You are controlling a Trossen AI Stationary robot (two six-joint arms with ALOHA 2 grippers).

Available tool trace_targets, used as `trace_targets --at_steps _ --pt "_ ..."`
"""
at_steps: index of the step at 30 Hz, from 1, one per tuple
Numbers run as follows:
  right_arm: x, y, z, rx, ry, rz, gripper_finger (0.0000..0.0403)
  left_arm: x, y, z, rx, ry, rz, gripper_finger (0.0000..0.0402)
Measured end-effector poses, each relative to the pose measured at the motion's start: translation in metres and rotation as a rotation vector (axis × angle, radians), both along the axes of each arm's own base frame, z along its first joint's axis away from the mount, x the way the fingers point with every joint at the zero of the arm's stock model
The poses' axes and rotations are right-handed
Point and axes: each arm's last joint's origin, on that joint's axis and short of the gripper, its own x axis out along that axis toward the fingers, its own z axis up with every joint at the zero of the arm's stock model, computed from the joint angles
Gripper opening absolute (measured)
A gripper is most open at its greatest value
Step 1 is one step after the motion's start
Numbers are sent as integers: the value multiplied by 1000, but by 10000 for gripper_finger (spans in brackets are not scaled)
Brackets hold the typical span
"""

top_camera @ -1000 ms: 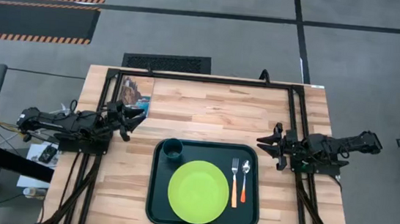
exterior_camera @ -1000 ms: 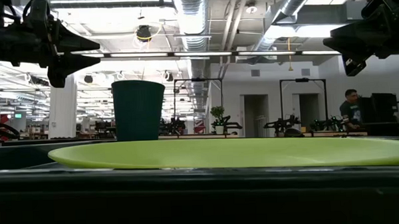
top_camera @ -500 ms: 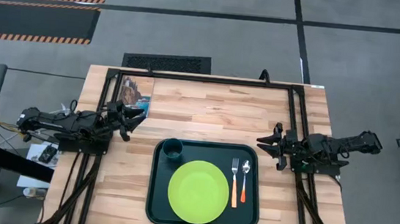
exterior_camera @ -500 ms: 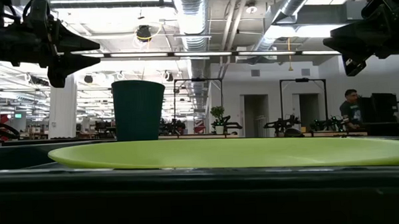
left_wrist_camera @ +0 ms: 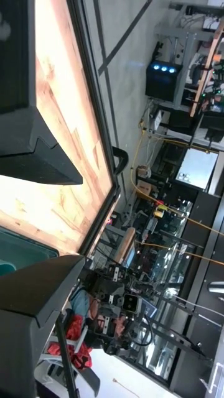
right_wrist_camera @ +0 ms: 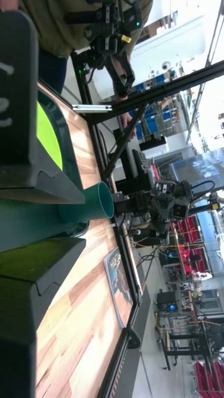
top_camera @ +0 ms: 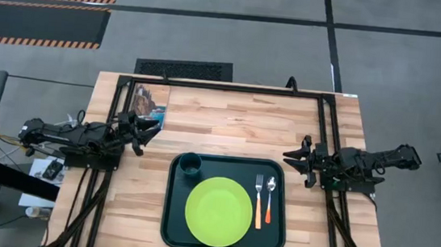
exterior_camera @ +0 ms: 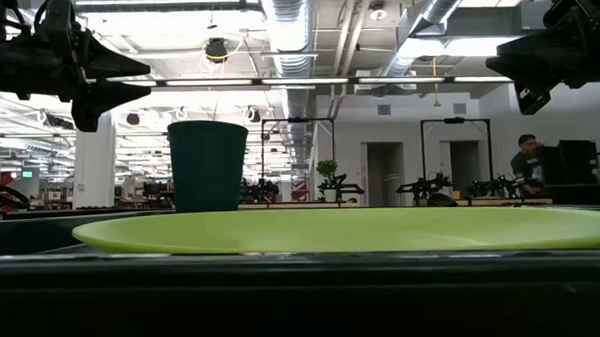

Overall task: Pick and place plate/cup/fork/spoon on tray
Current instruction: Return to Home Position

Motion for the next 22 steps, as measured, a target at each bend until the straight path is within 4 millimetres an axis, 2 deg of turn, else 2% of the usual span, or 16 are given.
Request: trace_targets --at_steps 22 --pt "0 0 0 0 0 0 123 0 0 0 -3 -1 0 184"
